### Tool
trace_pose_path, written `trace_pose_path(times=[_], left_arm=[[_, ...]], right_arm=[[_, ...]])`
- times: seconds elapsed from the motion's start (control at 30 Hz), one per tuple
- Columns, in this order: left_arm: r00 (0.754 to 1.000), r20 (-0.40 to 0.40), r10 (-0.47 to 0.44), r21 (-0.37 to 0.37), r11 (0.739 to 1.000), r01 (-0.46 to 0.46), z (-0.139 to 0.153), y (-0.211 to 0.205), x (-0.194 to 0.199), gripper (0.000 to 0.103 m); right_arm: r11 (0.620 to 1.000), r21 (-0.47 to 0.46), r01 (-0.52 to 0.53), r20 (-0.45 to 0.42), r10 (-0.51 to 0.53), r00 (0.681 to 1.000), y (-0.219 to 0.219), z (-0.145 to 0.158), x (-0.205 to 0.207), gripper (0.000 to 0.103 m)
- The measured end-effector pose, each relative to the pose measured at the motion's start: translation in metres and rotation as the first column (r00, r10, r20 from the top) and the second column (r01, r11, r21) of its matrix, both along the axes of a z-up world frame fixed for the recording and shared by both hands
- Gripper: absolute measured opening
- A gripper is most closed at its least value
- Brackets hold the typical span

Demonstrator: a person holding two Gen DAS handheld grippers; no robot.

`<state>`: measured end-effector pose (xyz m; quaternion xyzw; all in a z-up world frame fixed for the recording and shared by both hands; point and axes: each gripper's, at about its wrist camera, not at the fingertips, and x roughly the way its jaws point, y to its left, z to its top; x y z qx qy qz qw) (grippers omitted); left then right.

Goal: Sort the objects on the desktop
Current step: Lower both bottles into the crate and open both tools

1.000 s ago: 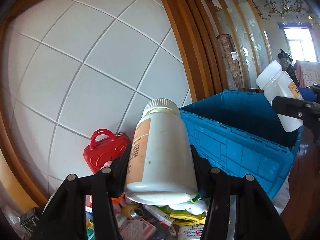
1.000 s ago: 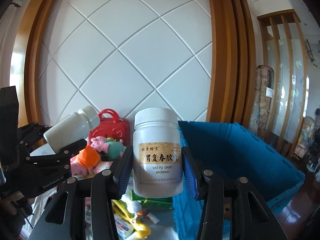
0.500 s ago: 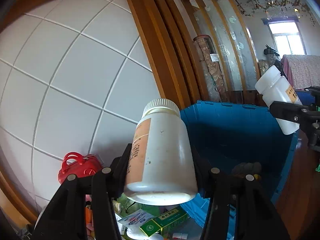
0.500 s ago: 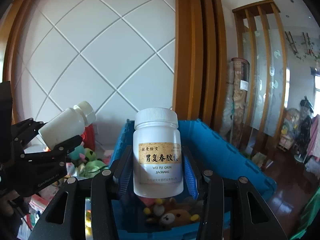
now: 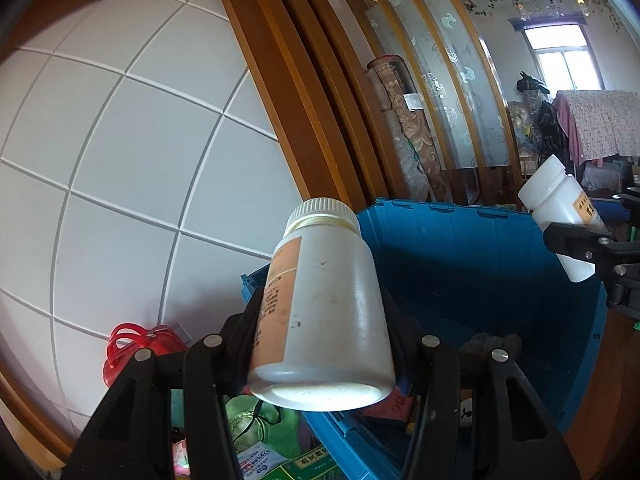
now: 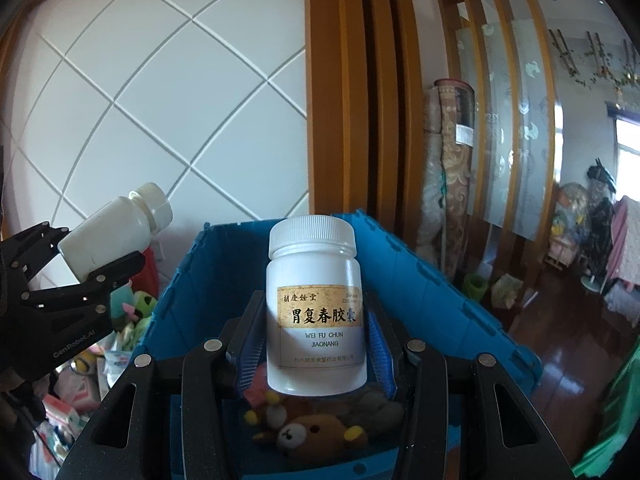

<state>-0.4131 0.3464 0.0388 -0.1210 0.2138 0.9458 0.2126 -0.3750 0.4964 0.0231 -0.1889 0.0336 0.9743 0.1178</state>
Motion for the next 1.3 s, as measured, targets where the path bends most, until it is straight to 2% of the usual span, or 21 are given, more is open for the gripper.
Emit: trace_pose_path(times=[0.07,0.13,0.2,0.3,0.5,0.8,0.9,1.0,1.3], left_arm=[[1.000,0.010,-0.006,-0.007,1.000,0.006,0.000,0.004,-0.003,0.053],[1.000,0.001,-0.002,-0.017,1.000,0.002,0.003,0.013,-0.006,0.066],[0.999,-0.031,0.010,-0.008,1.000,-0.010,0.009,0.014,-0.003,0.090],[0.998,-0.060,0.009,0.016,1.000,-0.008,0.017,0.014,0.002,0.101],[0.997,-0.071,0.031,0.004,1.000,-0.031,0.017,0.014,0.008,0.101],[0.995,-0.071,0.063,0.032,0.998,-0.061,0.021,-0.002,0.012,0.101],[0.994,-0.071,0.081,0.046,0.996,-0.078,0.021,-0.013,0.015,0.101],[0.993,-0.067,0.101,0.057,0.994,-0.097,0.020,-0.023,0.016,0.101],[0.983,-0.046,0.180,0.088,0.981,-0.175,0.010,-0.064,0.020,0.101]], right_arm=[[1.000,-0.009,0.018,0.007,-0.018,1.000,0.009,-0.001,-0.005,0.047],[0.999,-0.020,0.042,0.008,-0.041,0.999,0.018,-0.001,-0.008,0.050],[0.998,-0.010,0.067,0.001,-0.067,0.998,0.020,0.000,-0.007,0.059],[0.997,-0.014,0.071,-0.007,-0.071,0.997,0.023,0.001,-0.006,0.059],[0.997,-0.035,0.071,-0.023,-0.072,0.997,0.023,0.001,0.003,0.060],[0.998,-0.048,0.030,-0.036,-0.031,0.999,0.007,-0.002,0.012,0.063],[0.999,-0.048,0.011,-0.031,-0.012,0.999,-0.002,-0.003,0.012,0.064],[0.999,-0.045,-0.010,-0.035,0.008,0.999,-0.010,-0.002,0.011,0.069],[0.996,-0.030,-0.088,-0.036,0.087,0.996,-0.045,-0.006,0.006,0.069]])
